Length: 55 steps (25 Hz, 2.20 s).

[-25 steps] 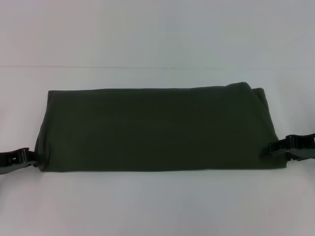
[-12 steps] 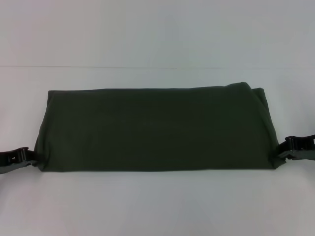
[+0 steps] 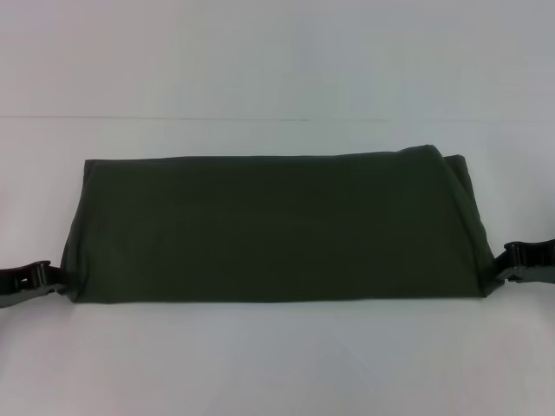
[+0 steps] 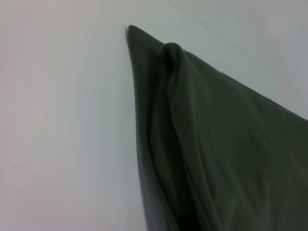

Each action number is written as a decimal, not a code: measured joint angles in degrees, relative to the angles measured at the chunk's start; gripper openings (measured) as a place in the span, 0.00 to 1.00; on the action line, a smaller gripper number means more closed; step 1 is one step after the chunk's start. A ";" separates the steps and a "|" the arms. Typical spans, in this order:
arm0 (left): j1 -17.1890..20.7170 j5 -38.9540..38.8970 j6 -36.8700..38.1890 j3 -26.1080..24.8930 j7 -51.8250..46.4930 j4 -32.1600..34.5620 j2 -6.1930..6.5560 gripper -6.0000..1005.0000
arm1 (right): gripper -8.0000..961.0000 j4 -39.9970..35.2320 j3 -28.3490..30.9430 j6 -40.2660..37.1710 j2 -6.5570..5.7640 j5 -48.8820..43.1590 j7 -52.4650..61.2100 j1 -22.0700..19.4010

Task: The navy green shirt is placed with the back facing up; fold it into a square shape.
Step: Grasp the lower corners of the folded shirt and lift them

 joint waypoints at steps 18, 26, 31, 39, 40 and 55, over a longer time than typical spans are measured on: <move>0.10 4.04 18.01 -1.22 -1.13 4.31 1.64 0.01 | 0.01 -0.74 1.50 -16.50 -1.80 0.30 -11.31 -4.20; 1.31 7.44 30.85 -4.31 -0.53 7.30 2.56 0.01 | 0.01 -0.78 3.52 -24.27 -2.00 0.05 -15.80 -7.07; 1.60 8.28 31.95 -4.87 -0.51 8.48 2.74 0.01 | 0.02 -0.81 3.54 -24.09 -1.88 -1.15 -16.27 -7.40; 1.29 8.38 29.66 -4.72 -0.52 7.49 2.71 0.01 | 0.04 -1.26 3.47 -23.77 -1.80 -1.36 -15.52 -6.94; 1.44 8.37 29.11 -4.81 -0.74 7.49 2.66 0.01 | 0.05 -1.31 3.43 -23.79 -1.81 -1.39 -15.34 -6.97; 3.41 13.50 27.13 -8.53 -3.91 8.13 2.53 0.15 | 0.53 -3.74 9.08 -25.35 -4.81 -1.37 -14.34 -8.57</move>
